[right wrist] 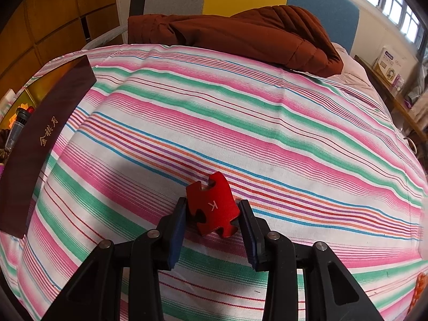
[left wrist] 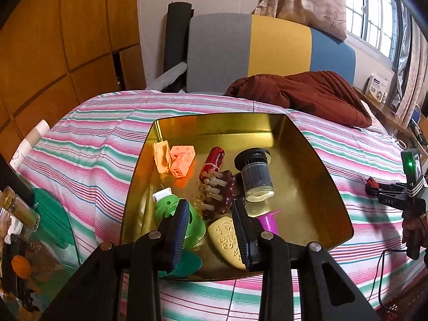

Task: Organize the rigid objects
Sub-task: 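Carry the red puzzle piece over the gold tray with the right gripper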

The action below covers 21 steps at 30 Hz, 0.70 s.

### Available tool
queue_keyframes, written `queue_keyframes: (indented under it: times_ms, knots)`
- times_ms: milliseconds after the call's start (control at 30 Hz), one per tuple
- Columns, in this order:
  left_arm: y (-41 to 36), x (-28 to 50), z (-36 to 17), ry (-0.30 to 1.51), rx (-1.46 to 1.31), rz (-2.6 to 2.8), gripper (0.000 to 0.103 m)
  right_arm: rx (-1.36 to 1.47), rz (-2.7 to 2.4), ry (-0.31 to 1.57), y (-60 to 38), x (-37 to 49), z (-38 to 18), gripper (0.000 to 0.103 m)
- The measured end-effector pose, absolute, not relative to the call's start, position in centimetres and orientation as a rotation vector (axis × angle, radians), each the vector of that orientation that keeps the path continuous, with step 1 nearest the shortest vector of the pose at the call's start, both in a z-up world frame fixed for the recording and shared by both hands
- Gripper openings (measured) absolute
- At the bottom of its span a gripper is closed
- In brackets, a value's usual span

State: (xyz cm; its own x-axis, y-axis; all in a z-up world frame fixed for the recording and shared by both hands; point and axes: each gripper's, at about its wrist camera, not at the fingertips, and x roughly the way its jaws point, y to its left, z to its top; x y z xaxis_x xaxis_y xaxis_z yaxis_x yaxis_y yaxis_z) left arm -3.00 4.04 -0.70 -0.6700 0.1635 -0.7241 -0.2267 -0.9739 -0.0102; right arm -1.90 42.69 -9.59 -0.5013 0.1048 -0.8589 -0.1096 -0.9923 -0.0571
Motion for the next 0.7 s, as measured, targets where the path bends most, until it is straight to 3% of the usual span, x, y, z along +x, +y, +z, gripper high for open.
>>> queue_keyframes:
  times_ms: [467, 700]
  knots:
    - [3.2, -2.7, -0.7, 0.12, -1.15, 2.688, 0.033, -1.586, 2.511, 0.078, 40.3, -1.1, -8.4, 0.038]
    - [2.2, -2.6, -0.9, 0.101, -1.153, 2.699, 0.033, -1.5, 2.646, 0.104, 36.1, -0.3, -4.9, 0.038]
